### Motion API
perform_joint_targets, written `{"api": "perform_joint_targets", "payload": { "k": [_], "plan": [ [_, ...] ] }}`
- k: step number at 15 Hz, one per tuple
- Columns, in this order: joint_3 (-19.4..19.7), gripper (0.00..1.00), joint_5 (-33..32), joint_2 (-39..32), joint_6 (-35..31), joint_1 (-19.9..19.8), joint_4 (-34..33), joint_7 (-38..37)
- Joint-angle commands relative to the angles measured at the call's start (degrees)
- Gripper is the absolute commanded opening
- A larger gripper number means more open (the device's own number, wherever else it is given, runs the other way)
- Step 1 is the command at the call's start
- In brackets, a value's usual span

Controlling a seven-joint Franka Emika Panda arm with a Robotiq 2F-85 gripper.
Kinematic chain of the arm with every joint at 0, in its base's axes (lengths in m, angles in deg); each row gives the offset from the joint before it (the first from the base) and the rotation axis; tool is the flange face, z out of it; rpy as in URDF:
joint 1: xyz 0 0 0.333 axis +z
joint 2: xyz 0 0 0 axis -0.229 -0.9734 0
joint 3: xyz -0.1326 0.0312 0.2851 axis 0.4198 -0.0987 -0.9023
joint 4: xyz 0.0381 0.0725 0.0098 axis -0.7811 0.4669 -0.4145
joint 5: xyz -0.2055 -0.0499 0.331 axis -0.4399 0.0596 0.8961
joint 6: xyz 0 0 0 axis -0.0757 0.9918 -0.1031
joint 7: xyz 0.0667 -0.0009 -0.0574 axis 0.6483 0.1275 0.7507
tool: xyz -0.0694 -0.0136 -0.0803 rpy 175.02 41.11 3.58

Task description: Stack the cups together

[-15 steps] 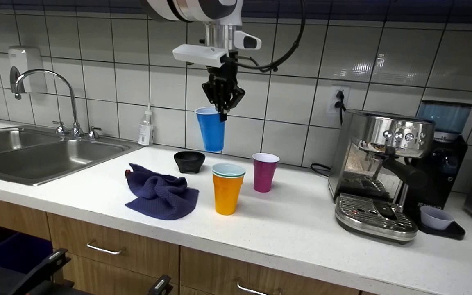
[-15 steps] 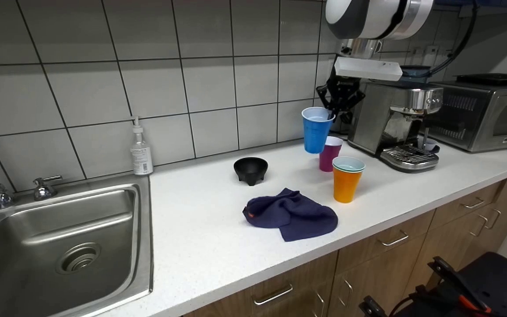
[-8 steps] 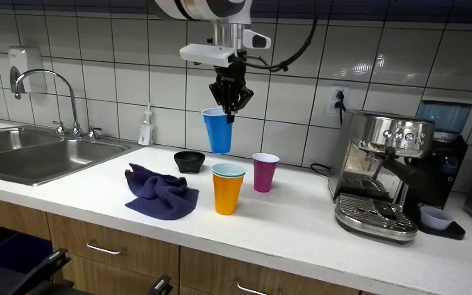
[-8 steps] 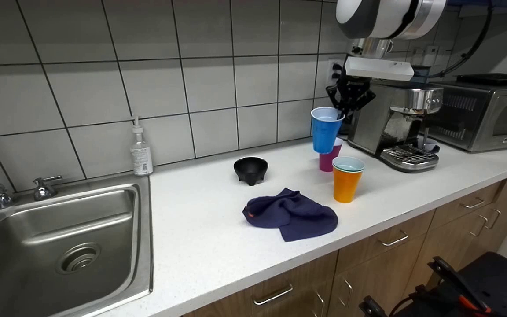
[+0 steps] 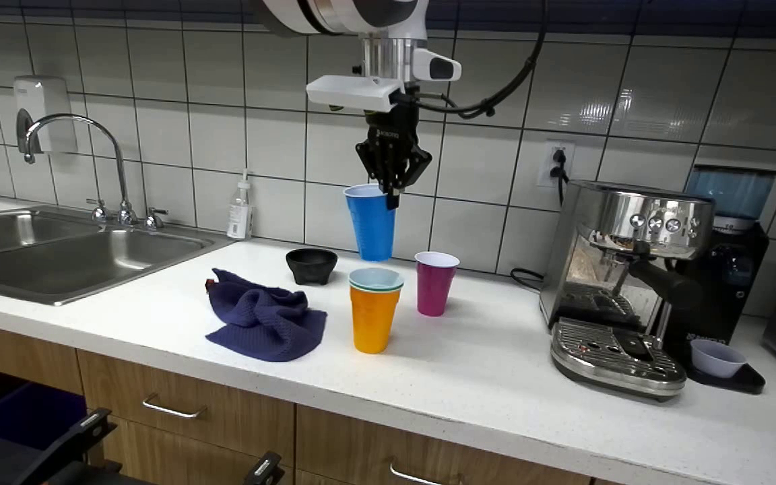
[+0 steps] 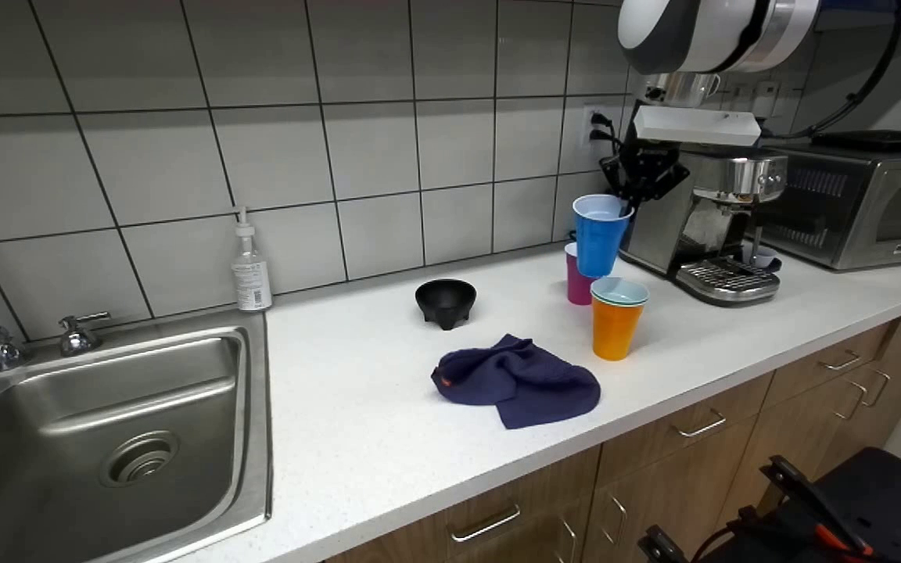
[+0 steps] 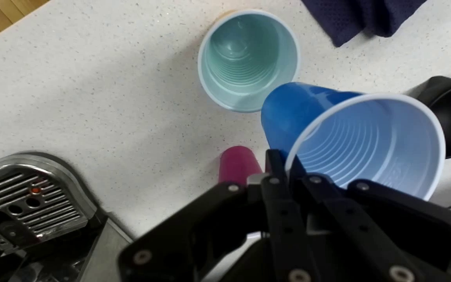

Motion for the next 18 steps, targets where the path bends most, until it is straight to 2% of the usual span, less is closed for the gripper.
{"api": "perform_joint_targets", "payload": {
  "k": [1,18],
  "plan": [
    [-0.3,0.01,-2.6,2.5,1.5,-1.3,2.1,0.2],
    [0.0,0.01,-5.1,1.7,2.3,-2.7,3.0,-1.4]
  ]
}}
